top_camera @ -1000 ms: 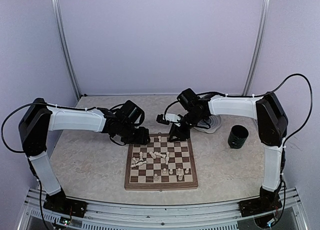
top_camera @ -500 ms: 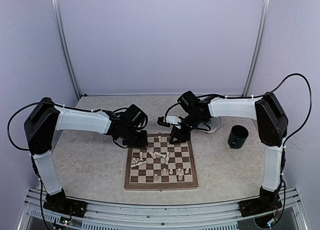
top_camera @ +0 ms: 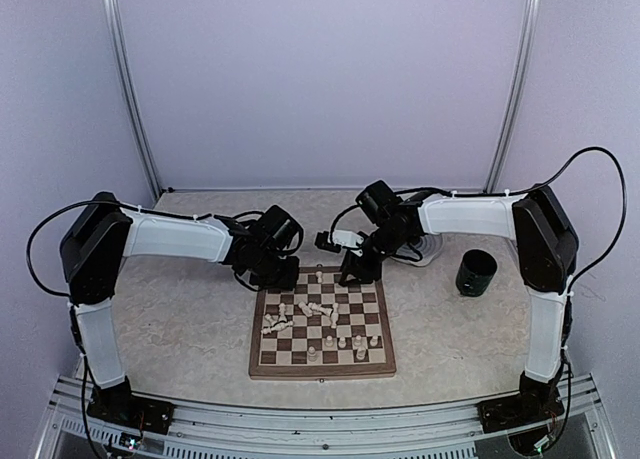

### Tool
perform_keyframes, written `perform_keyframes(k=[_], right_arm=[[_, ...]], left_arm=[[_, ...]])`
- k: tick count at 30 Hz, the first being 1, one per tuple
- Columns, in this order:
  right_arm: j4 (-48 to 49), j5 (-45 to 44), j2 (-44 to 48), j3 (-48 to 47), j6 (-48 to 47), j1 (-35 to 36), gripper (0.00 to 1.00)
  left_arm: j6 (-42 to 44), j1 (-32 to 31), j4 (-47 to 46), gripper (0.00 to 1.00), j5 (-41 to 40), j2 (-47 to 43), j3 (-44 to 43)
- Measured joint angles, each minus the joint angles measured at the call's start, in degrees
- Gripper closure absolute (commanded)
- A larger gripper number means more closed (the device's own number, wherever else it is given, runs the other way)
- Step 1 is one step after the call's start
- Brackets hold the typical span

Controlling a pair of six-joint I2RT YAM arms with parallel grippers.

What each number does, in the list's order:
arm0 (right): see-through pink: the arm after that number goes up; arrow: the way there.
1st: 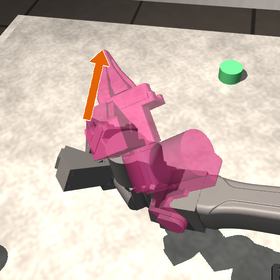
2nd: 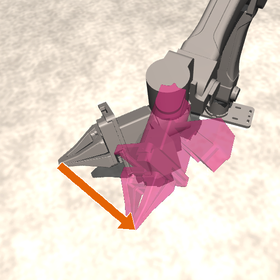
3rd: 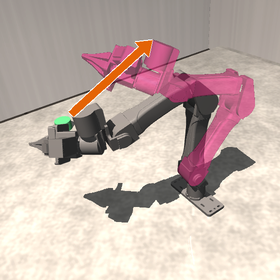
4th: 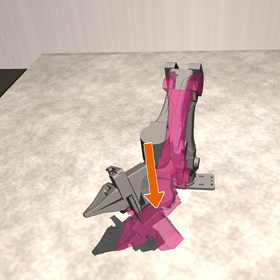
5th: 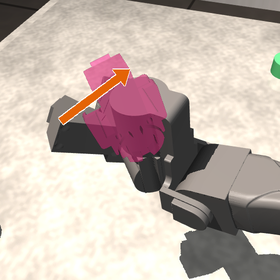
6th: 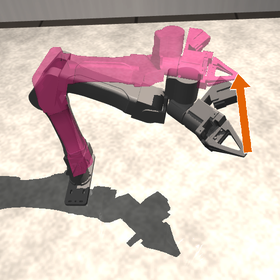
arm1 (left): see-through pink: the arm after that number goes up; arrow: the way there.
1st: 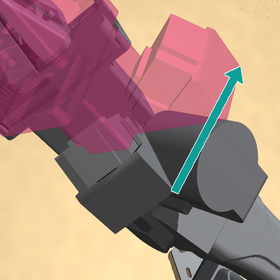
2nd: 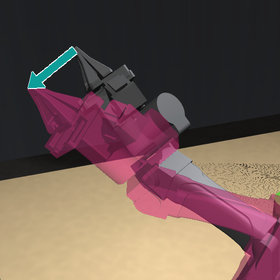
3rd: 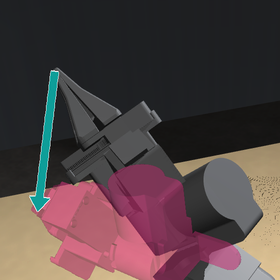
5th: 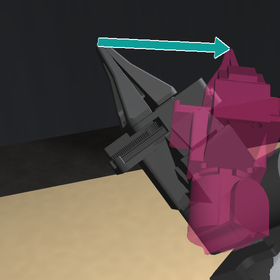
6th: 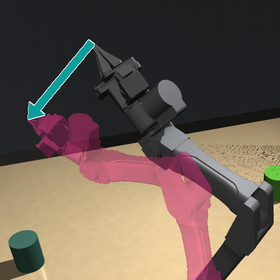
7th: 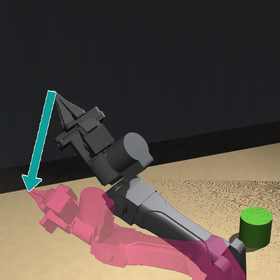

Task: Set up the chess pieces on the board
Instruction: Pick up the pawn from the chessboard.

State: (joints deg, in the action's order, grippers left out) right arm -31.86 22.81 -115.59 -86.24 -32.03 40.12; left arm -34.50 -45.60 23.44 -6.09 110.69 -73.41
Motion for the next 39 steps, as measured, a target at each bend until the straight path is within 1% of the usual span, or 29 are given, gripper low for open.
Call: perform_keyframes(k=[3, 7, 9, 14, 23, 25, 28, 33, 36, 39], right_arm=[[0.1, 0.0, 0.0, 0.4, 0.0, 0.0, 0.59], [0.2, -0.2, 0.0, 0.8, 0.0, 0.0, 0.59], [0.2, -0.2, 0.0, 0.8, 0.0, 0.0, 0.59], [0.2, -0.2, 0.0, 0.8, 0.0, 0.0, 0.59], [0.5, -0.5, 1.7, 1.6, 0.1, 0.0, 0.59], [0.4, -0.1, 2.9, 1.6, -0.5, -0.2, 0.58], [-0.2, 1.0, 5.4, 1.6, -4.0, -0.4, 0.57], [-3.2, 3.0, 10.6, 0.7, -11.6, -0.4, 0.55], [-4.4, 3.1, 11.4, -1.4, -14.3, -0.4, 0.54], [-5.3, 2.6, 11.5, -3.2, -16.8, 0.2, 0.53]], left_arm=[[0.1, -0.3, 1.6, 0.73, -1.1, 0.7, -1.2], [0.1, -1.7, 5.2, 0.74, -4.5, 2.2, -4.0], [0.1, -2.3, 6.4, 0.76, -5.7, 2.6, -4.7], [0.2, -2.5, 7.4, 0.86, -6.5, 3.1, -5.1], [2.0, -2.2, 6.8, 0.92, -6.1, 2.3, -4.4], [3.6, -1.5, 6.1, 0.92, -3.9, 0.8, -2.9], [6.3, 0.4, 4.5, 0.92, 1.6, -2.9, -0.7], [10.0, 5.5, 1.6, 0.95, 13.3, -8.9, -0.4], [12.4, 7.1, 1.3, 0.95, 19.9, -9.7, -1.5], [14.6, 6.7, 1.4, 0.95, 27.8, -9.7, -2.2]])
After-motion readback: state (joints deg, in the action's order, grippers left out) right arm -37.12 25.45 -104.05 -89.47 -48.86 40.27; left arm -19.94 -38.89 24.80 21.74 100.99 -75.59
